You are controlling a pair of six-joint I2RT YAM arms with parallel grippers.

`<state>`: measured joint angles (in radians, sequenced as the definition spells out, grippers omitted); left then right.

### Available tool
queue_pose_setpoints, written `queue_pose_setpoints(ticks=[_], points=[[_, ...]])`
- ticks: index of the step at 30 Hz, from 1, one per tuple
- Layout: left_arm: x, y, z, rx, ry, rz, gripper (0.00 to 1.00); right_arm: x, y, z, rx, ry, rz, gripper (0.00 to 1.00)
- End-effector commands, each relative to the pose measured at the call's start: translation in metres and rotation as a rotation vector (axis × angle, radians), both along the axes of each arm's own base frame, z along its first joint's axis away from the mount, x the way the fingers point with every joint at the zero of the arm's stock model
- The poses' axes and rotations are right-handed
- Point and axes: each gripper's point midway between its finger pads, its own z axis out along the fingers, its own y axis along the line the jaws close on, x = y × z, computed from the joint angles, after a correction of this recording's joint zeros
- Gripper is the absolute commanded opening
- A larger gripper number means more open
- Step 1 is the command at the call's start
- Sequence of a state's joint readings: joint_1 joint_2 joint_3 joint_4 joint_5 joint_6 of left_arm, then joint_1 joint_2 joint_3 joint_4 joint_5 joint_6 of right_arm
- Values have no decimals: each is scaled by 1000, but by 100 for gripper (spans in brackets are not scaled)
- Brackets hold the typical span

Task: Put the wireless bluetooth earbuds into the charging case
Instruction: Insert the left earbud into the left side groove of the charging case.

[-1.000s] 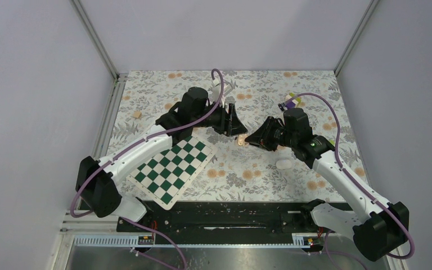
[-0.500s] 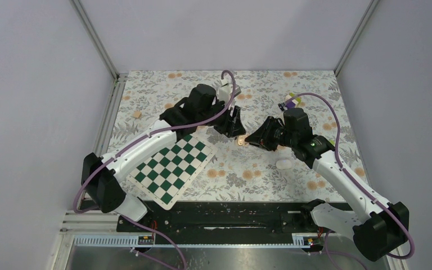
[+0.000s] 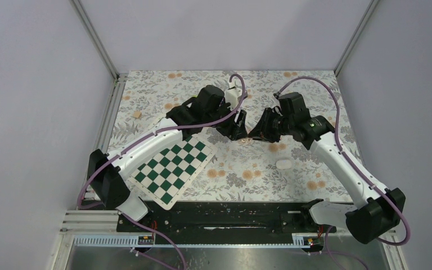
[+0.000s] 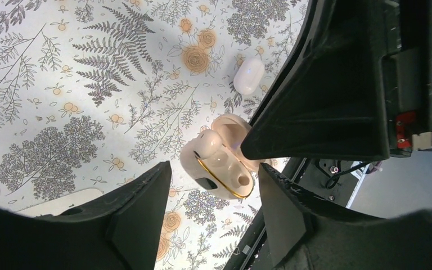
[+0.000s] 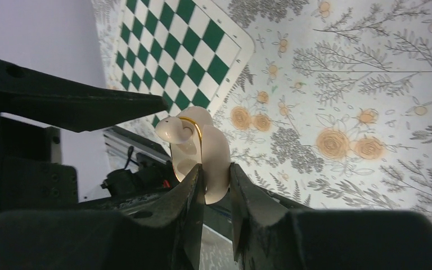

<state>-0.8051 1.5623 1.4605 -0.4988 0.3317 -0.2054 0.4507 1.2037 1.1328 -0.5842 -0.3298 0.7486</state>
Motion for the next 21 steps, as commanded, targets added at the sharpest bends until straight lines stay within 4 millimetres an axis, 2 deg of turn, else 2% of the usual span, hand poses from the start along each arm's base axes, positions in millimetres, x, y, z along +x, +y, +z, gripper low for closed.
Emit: queue_pose_setpoints(ticks=[1,9,15,21], points=[[1,4,36,-59,-79,11,60,-14,-17,-19,-149,86,60,0],[-3,2,15,-46,-25,14,60,-23,-38,-44,-322,165,91,0],[-11,-13,-2,-66,77,-37,58,-28,-37,-48,-334,161,96,0],[-12,-30,-7,-102,122,-76,55,-28,-29,-47,-329,149,111,0]])
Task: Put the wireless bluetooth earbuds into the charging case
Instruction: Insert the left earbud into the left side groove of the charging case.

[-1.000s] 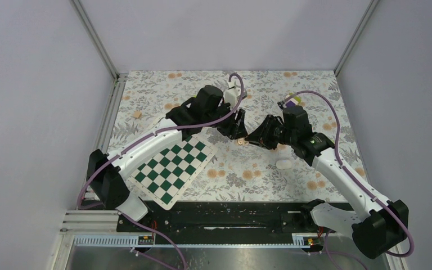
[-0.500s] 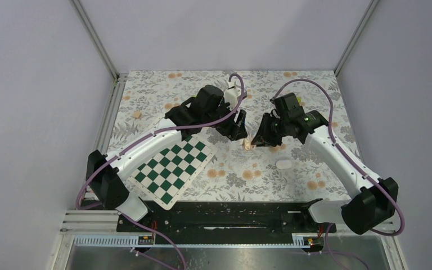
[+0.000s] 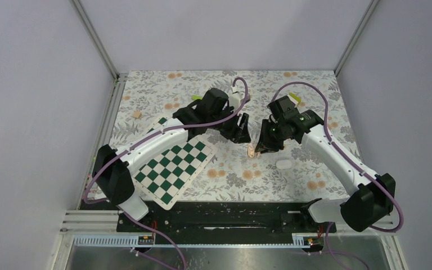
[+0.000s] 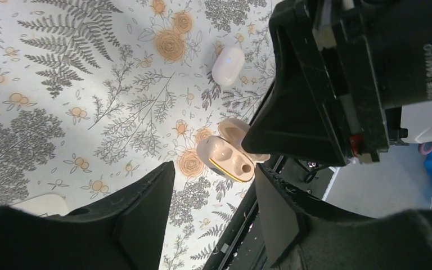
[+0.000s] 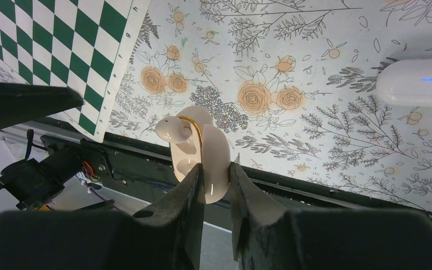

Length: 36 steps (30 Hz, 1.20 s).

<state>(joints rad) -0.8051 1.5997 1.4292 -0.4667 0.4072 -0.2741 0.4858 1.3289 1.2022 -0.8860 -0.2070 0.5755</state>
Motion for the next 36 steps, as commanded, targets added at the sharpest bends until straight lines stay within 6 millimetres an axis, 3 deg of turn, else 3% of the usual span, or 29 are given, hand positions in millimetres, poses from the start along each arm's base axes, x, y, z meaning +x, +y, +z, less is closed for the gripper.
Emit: queue_pose_setpoints(ticks=[1,7,13,36], points=[[-2,-21,11,-82,18,-54,55,2,3,8,-9,-36,18,0],[-5,-25,-1,-64,60,-64,54,3,4,9,-6,-43,19,0],[-8,-27,-2,-63,66,-70,45,4,6,9,-2,-42,25,0],[-8,-33,-10,-36,71,-71,31,3,10,13,13,-52,36,0]])
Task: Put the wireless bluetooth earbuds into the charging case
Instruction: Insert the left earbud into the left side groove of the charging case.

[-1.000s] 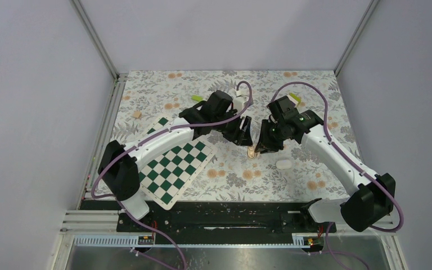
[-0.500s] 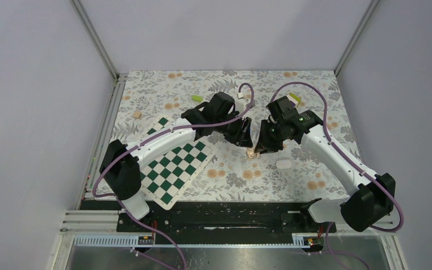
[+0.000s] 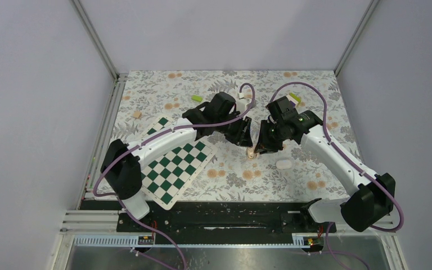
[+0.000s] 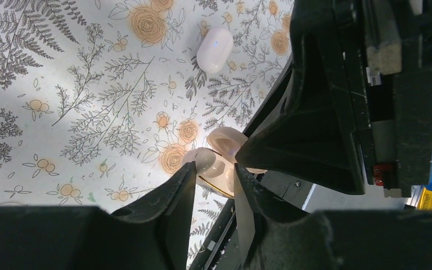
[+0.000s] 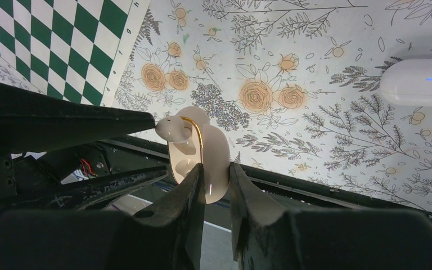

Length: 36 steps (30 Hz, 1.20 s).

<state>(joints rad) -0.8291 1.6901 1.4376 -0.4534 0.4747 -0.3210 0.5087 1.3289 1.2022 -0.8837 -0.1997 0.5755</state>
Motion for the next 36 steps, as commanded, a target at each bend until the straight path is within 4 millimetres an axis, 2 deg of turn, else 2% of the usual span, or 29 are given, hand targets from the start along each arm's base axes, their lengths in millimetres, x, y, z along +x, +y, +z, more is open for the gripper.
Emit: queue_pose_setpoints(ticks=[1,7,18,26,36], points=[[5,-14,18,-53,-44,-19,31,6,6,14,19,-47,17,0],[5,-15,18,-43,-48,-22,27,6,7,14,20,-46,20,0],[9,-12,13,7,-93,-6,36,5,12,16,33,-46,32,0],[10,-6,18,16,-122,14,35,5,12,15,31,-44,34,0],[8,-11,19,-10,-109,5,52,3,14,16,34,-48,39,0]])
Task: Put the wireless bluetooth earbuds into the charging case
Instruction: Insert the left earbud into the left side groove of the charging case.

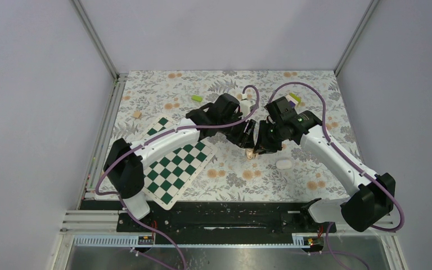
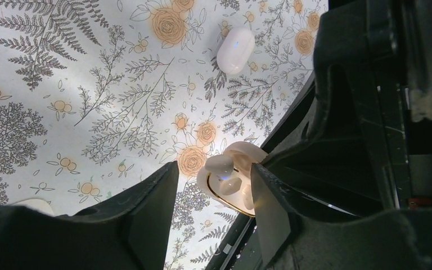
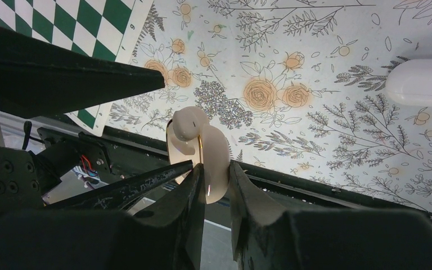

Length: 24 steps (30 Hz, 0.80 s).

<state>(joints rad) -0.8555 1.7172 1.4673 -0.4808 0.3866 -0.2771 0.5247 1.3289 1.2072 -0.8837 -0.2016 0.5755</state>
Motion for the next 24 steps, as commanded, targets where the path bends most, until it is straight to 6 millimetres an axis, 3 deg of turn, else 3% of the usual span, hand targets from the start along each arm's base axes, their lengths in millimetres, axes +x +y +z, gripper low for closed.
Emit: queue_pose_setpoints(ticks=[1,4,8,14,17,20,24], points=[[1,-10,29,-80,-46,-17,52,5,9,14,31,-45,23,0],[2,-12,30,-89,-58,-31,50,5,10,14,31,-45,24,0],[9,1,34,-50,-121,-57,51,3,10,13,34,-44,42,0],[2,24,50,-78,-132,-137,76,-2,8,9,24,-54,111,0],[-12,25,53,-100,-99,-205,81,-2,8,10,23,-63,131,0],[-15,26,49,-93,-69,-210,80,-2,9,12,30,-76,153,0],[-18,27,51,-124,-25,-214,66,-6,9,16,42,-91,177,0]])
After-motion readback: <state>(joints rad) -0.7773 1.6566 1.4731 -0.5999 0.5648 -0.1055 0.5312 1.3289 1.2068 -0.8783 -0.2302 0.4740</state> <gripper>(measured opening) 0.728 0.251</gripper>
